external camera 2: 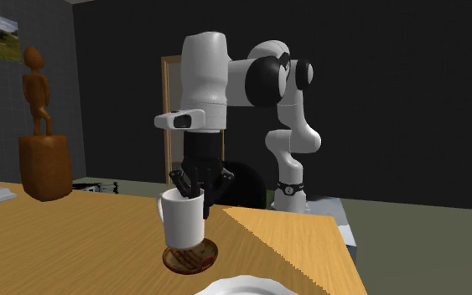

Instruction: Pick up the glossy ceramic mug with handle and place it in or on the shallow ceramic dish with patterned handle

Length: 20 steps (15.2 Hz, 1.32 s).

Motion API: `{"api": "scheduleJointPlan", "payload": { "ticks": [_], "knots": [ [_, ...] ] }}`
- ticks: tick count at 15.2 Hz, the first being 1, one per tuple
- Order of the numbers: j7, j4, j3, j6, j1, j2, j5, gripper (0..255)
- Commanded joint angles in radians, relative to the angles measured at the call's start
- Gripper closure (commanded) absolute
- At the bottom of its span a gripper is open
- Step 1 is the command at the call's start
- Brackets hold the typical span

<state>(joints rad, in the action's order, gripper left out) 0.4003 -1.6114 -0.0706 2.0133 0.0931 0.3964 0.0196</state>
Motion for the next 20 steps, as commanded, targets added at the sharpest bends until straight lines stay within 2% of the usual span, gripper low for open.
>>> {"api": "scheduleJointPlan", "payload": {
  "ticks": [1, 5, 6, 11, 15, 20],
  "knots": [
    [0.0, -0.001, 0.0, 0.002, 0.0, 0.0, 0.0, 255],
    [0.0, -0.001, 0.0, 0.002, 0.0, 0.0, 0.0, 255],
    [0.0, -0.001, 0.0, 0.002, 0.0, 0.0, 0.0, 0],
    [0.0, -0.001, 0.0, 0.002, 0.0, 0.001, 0.0, 0],
    [-0.001, 0.083, 0.0, -0.112, -0.003, -0.03, 0.001, 0],
    [-0.001, 0.083, 0.0, -0.112, -0.003, -0.03, 0.001, 0]
  ]
}}
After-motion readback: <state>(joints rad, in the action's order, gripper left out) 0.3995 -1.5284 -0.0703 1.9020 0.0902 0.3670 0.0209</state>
